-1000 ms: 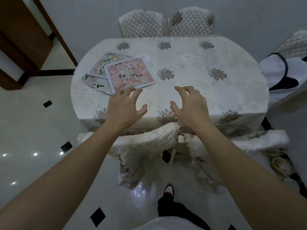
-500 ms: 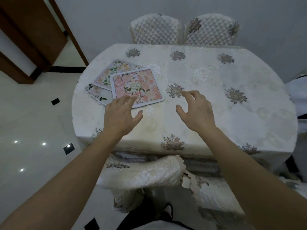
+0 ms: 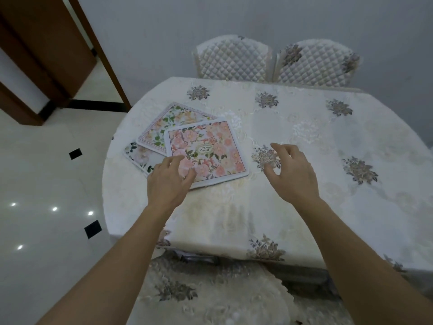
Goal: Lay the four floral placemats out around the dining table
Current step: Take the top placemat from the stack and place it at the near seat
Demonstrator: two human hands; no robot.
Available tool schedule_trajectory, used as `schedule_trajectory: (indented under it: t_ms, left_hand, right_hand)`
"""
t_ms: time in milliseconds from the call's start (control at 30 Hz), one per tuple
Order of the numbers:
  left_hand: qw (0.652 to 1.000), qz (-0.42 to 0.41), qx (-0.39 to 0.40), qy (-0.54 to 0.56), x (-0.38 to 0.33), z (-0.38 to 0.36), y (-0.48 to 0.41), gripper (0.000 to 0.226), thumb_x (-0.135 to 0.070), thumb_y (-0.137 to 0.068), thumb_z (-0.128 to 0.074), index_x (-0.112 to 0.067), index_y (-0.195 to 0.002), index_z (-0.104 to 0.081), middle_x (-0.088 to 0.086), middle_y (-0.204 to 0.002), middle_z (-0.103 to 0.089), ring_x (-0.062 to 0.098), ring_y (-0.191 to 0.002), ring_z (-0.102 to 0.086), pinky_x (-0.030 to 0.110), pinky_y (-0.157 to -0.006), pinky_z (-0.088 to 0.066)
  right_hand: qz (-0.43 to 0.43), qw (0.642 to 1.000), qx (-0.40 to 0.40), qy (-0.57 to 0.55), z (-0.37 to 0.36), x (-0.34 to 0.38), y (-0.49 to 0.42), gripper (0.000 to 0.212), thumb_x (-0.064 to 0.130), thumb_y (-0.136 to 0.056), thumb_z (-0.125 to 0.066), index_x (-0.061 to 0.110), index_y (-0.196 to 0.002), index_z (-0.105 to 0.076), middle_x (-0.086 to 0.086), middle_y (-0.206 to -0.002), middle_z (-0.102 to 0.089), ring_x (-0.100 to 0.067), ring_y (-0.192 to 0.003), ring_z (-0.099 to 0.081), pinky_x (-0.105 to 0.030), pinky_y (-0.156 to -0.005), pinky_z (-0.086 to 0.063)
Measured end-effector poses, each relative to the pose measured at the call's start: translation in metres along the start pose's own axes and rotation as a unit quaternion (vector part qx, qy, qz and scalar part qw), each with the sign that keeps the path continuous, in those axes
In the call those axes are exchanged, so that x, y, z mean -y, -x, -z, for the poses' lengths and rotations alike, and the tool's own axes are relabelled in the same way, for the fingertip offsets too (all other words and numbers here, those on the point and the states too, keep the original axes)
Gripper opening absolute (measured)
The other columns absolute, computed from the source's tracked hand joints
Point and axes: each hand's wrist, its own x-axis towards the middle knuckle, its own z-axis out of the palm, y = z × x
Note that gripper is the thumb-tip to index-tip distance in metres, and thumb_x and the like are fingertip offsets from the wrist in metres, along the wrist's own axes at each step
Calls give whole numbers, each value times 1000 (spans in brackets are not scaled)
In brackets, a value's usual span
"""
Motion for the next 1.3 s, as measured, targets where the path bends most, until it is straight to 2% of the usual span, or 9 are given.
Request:
schedule_trajectory:
  t_ms: [100,233,400,600,767,900,1100,1233,1300]
  left_hand:
    - [997,65,5,43,12,-6,-21,51,-52,-93,-47,-25,-136,-49,6,-137,-53,32,-118,-51,48,-96,-41]
    - [980,159,-15,120,34,-16,-46,62,-63,-86,-40,-23,-132,-50,6,-128,-55,28,-105,-60,51,-90,-49]
    - [955,229,-12,189,53,-42,-70,49,-46,-93,-54,-16,-132,-51,8,-126,-56,20,-95,-57,38,-87,-46]
    - [915,305,16,265,71,-80,-116,49,-37,-89,-60,-12,-131,-54,10,-128,-58,24,-107,-56,36,-88,-43]
    - [913,332,19,236,80,-104,-144,46,-36,-85,-63,-9,-122,-56,12,-117,-60,24,-96,-55,33,-77,-41]
    - [913,341,2,223,80,-118,-154,50,-39,-76,-62,-8,-114,-56,15,-111,-59,31,-96,-58,43,-82,-51]
    - [909,350,-18,224,72,-130,-155,38,-32,-87,-60,-6,-113,-49,12,-103,-62,32,-90,-61,44,-78,-52]
    - [916,336,-10,218,70,-133,-151,29,-31,-97,-52,-5,-107,-51,11,-90,-60,31,-80,-58,37,-67,-45]
    - [919,316,-1,234,73,-133,-151,28,-31,-99,-48,-5,-107,-54,11,-91,-61,31,-82,-58,40,-70,-48]
  right_hand:
    - [-1,1000,14,-3,-13,-1,-15,51,35,-88,-61,20,-136,-52,-6,-127,-55,-29,-108,-56,-45,-81,-50]
    - [-6,999,44,-22,-37,-7,-38,52,36,-88,-60,20,-137,-51,-6,-130,-55,-27,-110,-57,-45,-84,-51]
    - [-20,995,84,-55,-77,-8,-72,52,35,-89,-60,19,-138,-50,-7,-125,-56,-26,-110,-56,-43,-83,-51]
    - [-58,984,152,-67,-135,-4,-124,54,39,-92,-56,20,-141,-46,-11,-131,-54,-30,-111,-56,-40,-87,-43]
    - [-99,967,221,-81,-176,-8,-155,57,40,-92,-52,19,-144,-40,-15,-133,-49,-32,-114,-54,-44,-91,-47]
    - [-134,957,250,-68,-198,-13,-168,57,41,-93,-52,17,-142,-41,-20,-131,-48,-38,-111,-54,-46,-91,-46]
    - [-172,944,270,-77,-211,-13,-180,58,33,-91,-54,12,-142,-36,-24,-131,-44,-41,-113,-51,-43,-88,-44]
    - [-236,915,284,-162,-215,-17,-184,45,31,-91,-56,6,-127,-47,-14,-112,-58,-26,-89,-58,-31,-66,-45]
    - [-244,907,280,-196,-216,-16,-184,44,34,-97,-51,1,-126,-51,-14,-114,-61,-27,-94,-60,-32,-73,-47]
